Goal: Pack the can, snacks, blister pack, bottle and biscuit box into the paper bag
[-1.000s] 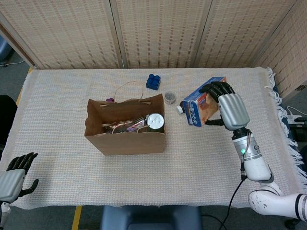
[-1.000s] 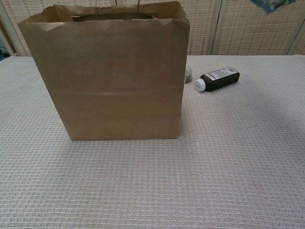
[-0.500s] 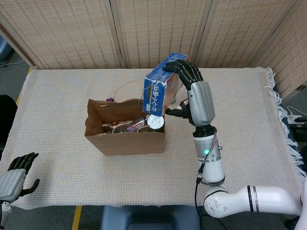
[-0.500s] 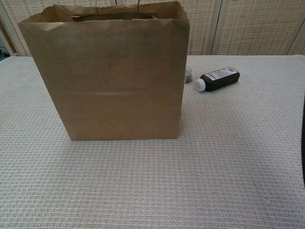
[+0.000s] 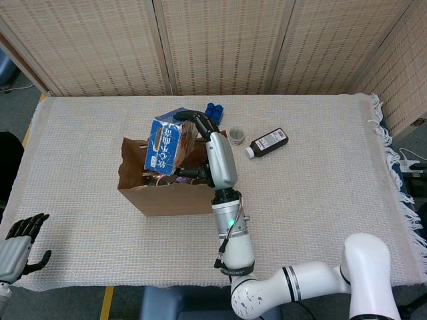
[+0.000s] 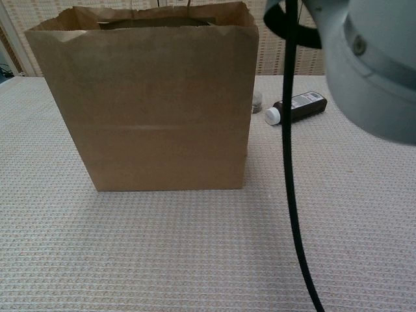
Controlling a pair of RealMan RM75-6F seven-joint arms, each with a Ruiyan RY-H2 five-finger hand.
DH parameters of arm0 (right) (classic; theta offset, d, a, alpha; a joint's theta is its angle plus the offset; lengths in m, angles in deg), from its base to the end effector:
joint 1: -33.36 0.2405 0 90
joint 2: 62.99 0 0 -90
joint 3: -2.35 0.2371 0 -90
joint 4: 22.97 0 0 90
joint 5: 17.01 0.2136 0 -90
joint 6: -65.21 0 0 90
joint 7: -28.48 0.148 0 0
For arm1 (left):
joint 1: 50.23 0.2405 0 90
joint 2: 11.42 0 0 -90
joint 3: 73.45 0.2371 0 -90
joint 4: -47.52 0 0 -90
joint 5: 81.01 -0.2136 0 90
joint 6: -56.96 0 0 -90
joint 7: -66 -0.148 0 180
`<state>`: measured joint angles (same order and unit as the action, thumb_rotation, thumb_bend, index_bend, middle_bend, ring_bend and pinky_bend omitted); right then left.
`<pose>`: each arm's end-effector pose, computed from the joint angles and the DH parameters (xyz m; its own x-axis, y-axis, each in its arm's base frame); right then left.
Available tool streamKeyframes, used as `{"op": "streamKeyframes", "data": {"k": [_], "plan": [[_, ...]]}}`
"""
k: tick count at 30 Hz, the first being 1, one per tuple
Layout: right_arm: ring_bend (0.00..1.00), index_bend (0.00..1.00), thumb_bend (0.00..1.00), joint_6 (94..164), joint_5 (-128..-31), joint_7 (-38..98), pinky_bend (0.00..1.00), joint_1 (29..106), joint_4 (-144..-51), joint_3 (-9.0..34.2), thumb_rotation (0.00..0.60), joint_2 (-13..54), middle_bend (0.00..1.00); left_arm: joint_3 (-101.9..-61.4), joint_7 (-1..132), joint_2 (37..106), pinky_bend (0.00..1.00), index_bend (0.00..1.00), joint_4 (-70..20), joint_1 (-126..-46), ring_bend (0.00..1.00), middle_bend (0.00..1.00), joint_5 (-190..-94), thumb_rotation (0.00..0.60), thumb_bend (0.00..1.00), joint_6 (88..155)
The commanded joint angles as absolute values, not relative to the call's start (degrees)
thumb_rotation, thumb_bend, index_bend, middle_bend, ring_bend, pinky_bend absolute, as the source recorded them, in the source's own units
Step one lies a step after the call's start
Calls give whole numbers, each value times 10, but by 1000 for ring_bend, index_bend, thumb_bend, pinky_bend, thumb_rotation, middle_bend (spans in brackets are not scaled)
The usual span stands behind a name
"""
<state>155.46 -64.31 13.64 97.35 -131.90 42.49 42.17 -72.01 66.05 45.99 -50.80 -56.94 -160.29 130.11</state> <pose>0.1115 -0.3051 0.0668 -0.6029 -0.0977 0.7918 -0.7298 -0.3336 -0.5968 -0.3133 0.1704 0.1423 0.3731 0.2664 0.8887 0.9095 0.0841 -0.4071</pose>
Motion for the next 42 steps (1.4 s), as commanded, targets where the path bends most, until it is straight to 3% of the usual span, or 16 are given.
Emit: {"op": "streamKeyframes", "data": {"k": [1, 28, 31, 34, 36, 42], "plan": [[665, 631, 287, 1555, -637, 140, 769, 978, -1319, 430, 600, 434, 645, -720, 661, 460, 23, 37, -508, -569, 0, 0, -1602, 600, 413, 1301], [657, 597, 287, 1520, -630, 115, 769, 908, -1355, 376, 600, 416, 645, -721, 650, 463, 23, 37, -510, -571, 0, 0, -1600, 600, 412, 1299], [562, 477, 287, 1499, -613, 105, 718, 902, -1366, 368, 600, 404, 616, -721, 651, 463, 23, 37, -510, -571, 0, 0, -1600, 600, 413, 1299], [327, 176, 287, 1473, -592, 98, 477, 897, -1379, 365, 600, 389, 437, -721, 651, 462, 23, 38, -510, -571, 0, 0, -1600, 600, 412, 1299], [224, 43, 287, 1463, -584, 93, 357, 894, -1385, 362, 600, 380, 336, -721, 650, 462, 23, 38, -510, -571, 0, 0, -1600, 600, 413, 1299], [80, 0, 270, 1455, -567, 86, 235, 890, -1400, 362, 600, 368, 157, -721, 649, 462, 24, 37, -510, -570, 0, 0, -1599, 600, 412, 1300]]}}
